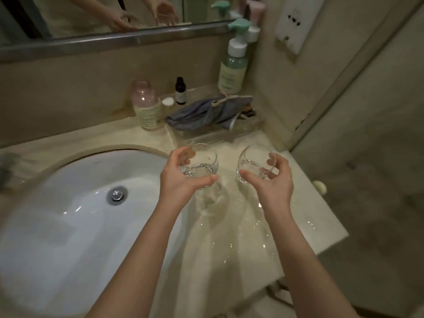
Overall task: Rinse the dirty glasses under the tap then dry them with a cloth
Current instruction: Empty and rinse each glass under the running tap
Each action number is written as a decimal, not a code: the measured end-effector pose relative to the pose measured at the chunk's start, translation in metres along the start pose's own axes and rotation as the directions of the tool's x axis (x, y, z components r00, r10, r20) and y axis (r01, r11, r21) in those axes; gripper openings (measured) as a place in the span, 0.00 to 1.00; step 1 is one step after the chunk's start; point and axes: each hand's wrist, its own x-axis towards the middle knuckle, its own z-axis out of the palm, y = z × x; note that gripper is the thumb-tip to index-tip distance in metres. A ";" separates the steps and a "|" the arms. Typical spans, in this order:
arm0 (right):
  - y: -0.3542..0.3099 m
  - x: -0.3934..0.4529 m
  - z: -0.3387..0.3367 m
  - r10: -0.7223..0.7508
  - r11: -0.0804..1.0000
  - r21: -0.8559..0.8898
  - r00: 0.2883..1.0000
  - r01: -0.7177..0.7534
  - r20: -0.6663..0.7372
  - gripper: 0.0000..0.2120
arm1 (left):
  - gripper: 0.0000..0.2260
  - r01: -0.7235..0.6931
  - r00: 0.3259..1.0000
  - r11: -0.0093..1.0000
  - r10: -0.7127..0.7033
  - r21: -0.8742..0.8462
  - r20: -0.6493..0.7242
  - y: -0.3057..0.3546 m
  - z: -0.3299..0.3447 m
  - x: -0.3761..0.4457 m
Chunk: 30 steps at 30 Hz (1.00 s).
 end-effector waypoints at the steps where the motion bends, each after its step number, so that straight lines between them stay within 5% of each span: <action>1: 0.002 0.011 -0.006 0.001 1.000 -0.007 1.000 -0.001 0.012 0.33 | 0.39 0.002 1.000 1.000 -0.002 0.000 -0.011 0.000 0.013 0.002; 11: 0.014 0.088 -0.014 -0.039 0.992 -0.115 0.998 0.044 0.046 0.34 | 0.38 0.008 0.999 0.998 -0.005 0.063 -0.042 -0.004 0.090 0.036; 30: 0.034 0.110 -0.021 -0.062 0.994 -0.087 0.995 0.068 0.076 0.38 | 0.36 0.014 1.000 0.990 -0.012 0.140 -0.011 -0.011 0.119 0.052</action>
